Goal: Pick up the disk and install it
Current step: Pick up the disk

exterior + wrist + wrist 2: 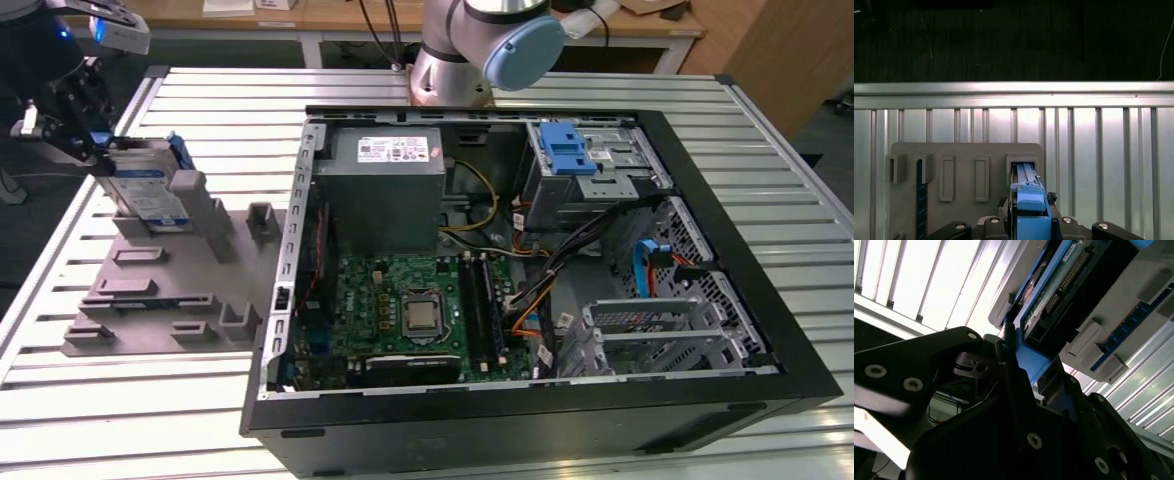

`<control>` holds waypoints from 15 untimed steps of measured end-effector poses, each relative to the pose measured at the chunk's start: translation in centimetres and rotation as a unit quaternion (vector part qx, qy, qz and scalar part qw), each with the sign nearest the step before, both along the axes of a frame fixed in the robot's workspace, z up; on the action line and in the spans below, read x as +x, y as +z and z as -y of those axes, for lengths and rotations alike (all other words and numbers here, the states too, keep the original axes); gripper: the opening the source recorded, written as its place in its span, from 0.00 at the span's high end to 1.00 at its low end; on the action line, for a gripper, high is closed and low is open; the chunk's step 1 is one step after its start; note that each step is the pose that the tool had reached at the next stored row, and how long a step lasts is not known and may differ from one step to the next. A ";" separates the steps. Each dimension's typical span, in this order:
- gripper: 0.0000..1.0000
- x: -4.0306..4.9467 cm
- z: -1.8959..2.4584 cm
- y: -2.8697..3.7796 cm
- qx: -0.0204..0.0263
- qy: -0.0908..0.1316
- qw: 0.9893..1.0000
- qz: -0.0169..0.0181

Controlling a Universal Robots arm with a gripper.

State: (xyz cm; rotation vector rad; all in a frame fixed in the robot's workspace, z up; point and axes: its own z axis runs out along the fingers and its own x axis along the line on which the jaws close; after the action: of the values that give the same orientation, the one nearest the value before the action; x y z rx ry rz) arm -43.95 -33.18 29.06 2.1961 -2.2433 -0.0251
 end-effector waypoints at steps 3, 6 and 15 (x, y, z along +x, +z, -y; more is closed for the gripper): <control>0.56 0.00 0.00 0.00 0.000 0.000 1.000 0.000; 0.56 0.00 0.00 0.00 0.000 0.001 1.000 0.000; 0.64 0.00 0.00 0.01 0.000 0.001 1.000 0.000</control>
State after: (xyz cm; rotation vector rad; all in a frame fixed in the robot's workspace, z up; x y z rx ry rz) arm -43.95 -33.18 29.07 2.1992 -2.2406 -0.0249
